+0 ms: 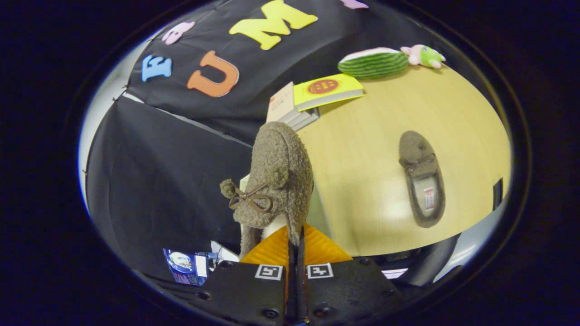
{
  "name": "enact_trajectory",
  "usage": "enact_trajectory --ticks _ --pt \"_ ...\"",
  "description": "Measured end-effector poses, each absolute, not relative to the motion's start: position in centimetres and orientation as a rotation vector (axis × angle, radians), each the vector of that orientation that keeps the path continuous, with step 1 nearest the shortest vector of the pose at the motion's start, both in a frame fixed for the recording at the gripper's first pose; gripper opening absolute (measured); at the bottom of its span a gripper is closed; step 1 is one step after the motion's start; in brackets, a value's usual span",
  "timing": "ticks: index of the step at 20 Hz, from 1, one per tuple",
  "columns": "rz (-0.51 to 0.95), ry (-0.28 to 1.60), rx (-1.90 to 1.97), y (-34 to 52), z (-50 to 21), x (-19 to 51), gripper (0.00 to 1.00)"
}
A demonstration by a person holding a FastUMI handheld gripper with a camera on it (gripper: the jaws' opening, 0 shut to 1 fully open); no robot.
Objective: Open the storage box then place both shoes into the box .Put the left shoe in first, then the right shoe, with the right side of both shoes facing outward in a uniform manner.
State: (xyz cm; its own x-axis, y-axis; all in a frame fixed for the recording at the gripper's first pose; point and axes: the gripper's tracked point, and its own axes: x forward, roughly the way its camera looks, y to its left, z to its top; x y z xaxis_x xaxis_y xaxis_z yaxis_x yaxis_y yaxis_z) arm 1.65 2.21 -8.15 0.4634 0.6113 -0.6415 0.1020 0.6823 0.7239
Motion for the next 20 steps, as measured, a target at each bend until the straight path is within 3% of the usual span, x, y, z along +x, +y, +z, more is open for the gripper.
enact_trajectory --ticks 7,13,20 --pt "0.454 1.083 0.668 14.0 -5.6 3.7 0.06" --pt "0.452 1.212 0.555 21.7 -12.5 4.8 0.06" --pt "0.35 1.306 0.581 23.7 -19.0 6.0 0.07"
